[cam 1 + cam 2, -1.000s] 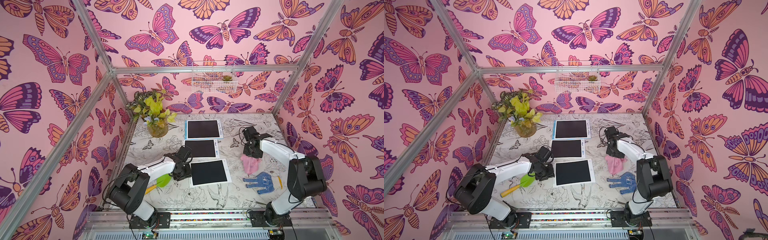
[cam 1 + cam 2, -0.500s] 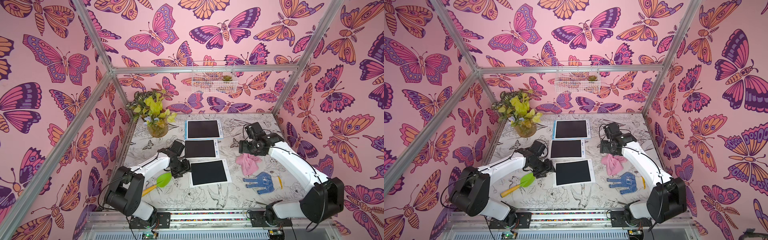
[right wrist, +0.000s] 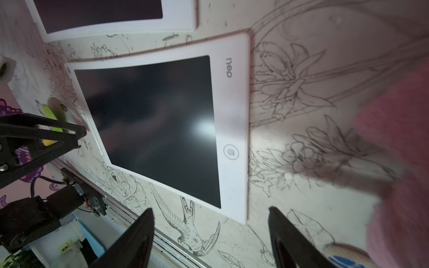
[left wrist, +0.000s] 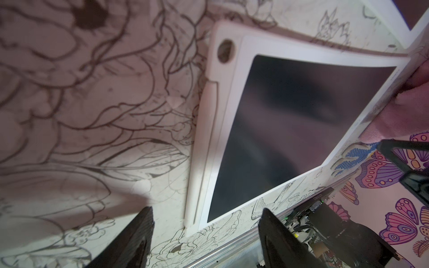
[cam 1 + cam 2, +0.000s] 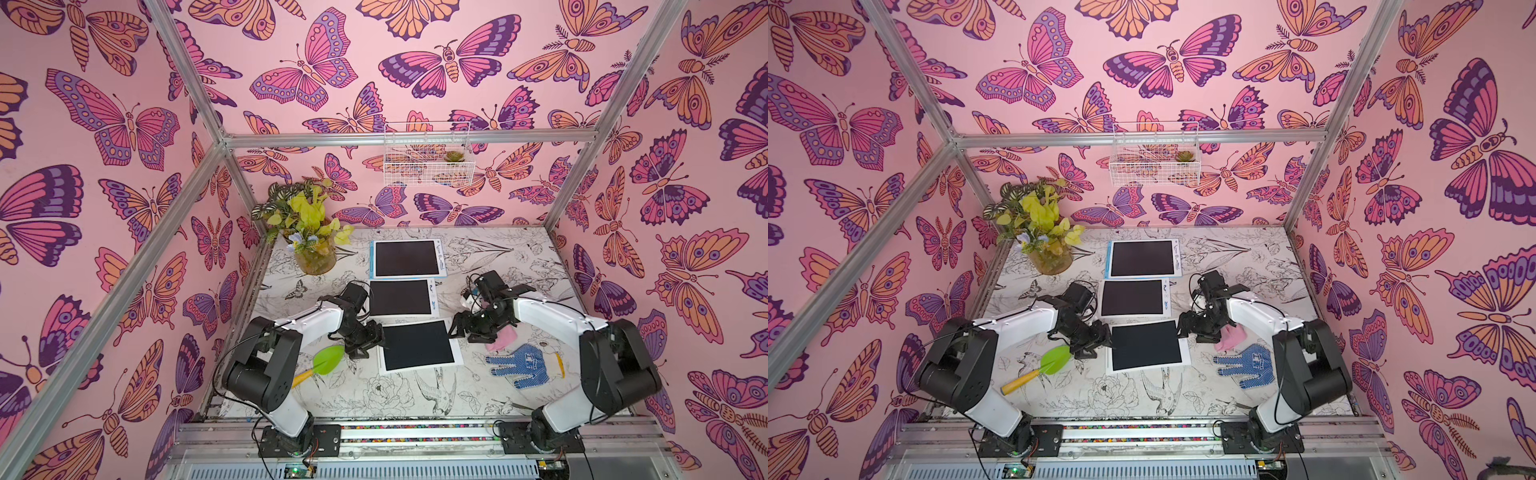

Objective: Wipe the drawing tablet
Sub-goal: Adjust the drawing tablet at the center of the board.

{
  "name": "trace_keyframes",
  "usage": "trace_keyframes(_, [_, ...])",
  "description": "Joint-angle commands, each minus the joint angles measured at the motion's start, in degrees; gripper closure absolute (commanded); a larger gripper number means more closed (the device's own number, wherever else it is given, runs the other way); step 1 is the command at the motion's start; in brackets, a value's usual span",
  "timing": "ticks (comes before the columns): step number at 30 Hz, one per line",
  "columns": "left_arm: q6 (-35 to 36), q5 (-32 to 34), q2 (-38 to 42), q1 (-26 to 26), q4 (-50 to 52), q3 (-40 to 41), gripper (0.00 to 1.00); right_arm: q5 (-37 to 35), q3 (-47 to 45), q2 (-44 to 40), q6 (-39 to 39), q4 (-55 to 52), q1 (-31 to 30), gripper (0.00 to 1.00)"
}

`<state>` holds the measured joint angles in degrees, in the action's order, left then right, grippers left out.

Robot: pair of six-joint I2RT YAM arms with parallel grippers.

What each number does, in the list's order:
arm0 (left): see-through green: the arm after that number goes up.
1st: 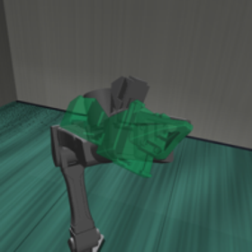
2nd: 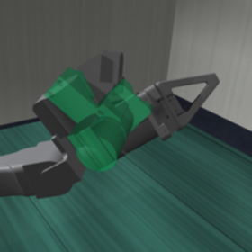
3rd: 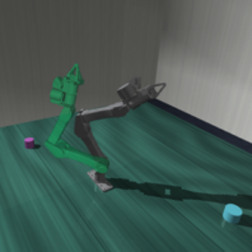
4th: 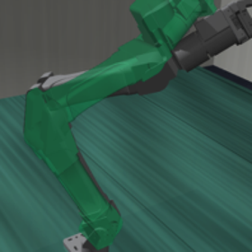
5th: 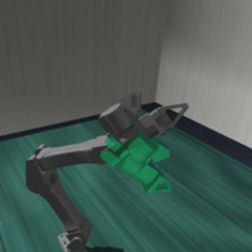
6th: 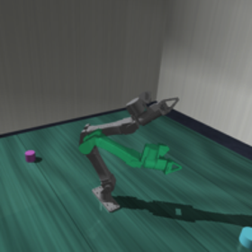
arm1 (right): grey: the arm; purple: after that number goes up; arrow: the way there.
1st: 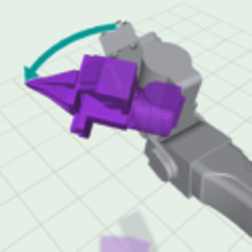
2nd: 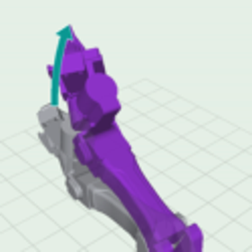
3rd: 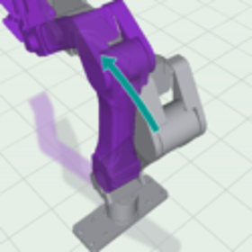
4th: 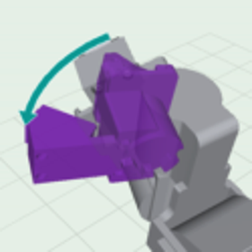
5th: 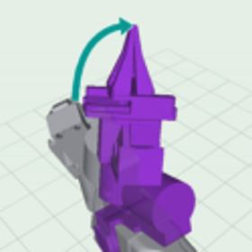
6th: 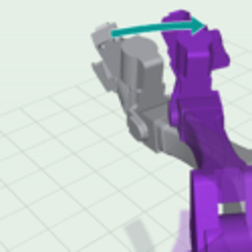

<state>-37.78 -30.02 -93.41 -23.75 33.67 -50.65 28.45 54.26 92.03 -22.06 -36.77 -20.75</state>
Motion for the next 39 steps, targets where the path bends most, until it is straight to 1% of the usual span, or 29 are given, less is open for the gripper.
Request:
trace_keyframes(1, [0.93, -1.86, -0.60, 0.37, -1.75, 0.38, 0.26, 4.14, 0.93, 3.32, 2.08, 3.25, 0.42, 0.23])
trace_keyframes(9, [-0.10, -2.72, -2.65, 0.37, -4.18, 0.91, 0.26, 5.19, 2.60, 9.41, 3.29, 6.31, 2.52, 0.24])
trace_keyframes(14, [-0.50, -2.83, -3.79, 0.37, -5.35, 1.32, 0.26, 8.19, 3.75, 13.06, 3.92, 7.07, 2.51, 0.26])
trace_keyframes(19, [-1.72, -3.53, -5.15, 0.41, -8.29, 2.73, 0.26, 11.73, 2.92, 13.20, 4.48, 7.91, 2.48, 0.28])
trace_keyframes(23, [-2.00, -3.23, -6.13, 0.37, -9.47, 3.41, 0.26, 14.87, 2.11, 12.13, 3.94, 9.22, 2.38, 0.29])
trace_keyframes(25, [-1.87, -2.82, -6.43, 0.41, -9.88, 3.54, 0.27, 17.56, 1.32, 11.15, 3.06, 10.74, 2.38, 0.30])
trace_keyframes(31, [-2.19, -2.46, -7.72, 0.46, -11.32, 3.90, 0.27, 23.56, -2.58, 7.17, -1.97, 17.25, 2.39, 0.37])
trace_keyframes(36, [-2.35, -2.37, -8.17, 0.48, -12.09, 3.73, 0.27, 25.42, -4.60, 2.01, -6.19, 20.27, 2.45, 0.44])
trace_keyframes(39, [-2.48, -2.32, -8.04, 0.48, -12.40, 3.55, 0.26, 26.16, -5.47, -0.89, -8.60, 21.66, 2.36, 0.45])
